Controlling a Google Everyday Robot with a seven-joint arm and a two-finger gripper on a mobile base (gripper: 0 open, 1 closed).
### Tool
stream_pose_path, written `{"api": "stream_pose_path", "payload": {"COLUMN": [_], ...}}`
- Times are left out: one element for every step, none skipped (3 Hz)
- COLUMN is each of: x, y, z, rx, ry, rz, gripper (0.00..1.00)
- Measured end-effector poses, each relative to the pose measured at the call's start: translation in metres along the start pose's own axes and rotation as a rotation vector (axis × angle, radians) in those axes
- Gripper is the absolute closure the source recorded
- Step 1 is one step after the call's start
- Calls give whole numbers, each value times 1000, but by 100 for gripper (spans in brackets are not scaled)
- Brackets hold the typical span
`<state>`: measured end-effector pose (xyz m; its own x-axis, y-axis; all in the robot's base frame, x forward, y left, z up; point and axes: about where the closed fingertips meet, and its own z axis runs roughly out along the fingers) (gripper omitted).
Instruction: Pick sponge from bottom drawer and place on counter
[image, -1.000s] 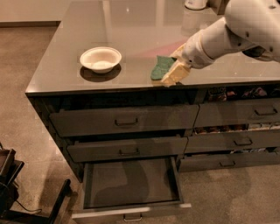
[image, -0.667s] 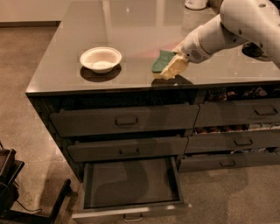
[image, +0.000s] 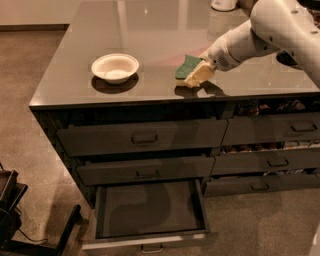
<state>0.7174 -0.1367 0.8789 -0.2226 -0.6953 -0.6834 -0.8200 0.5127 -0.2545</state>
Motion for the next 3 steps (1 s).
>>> {"api": "stream_pose_path", "payload": {"x": [0,0,0], "y": [0,0,0], "z": [0,0,0], "rx": [0,0,0], "ry": [0,0,0], "rz": [0,0,0], "gripper": [59,36,12]}}
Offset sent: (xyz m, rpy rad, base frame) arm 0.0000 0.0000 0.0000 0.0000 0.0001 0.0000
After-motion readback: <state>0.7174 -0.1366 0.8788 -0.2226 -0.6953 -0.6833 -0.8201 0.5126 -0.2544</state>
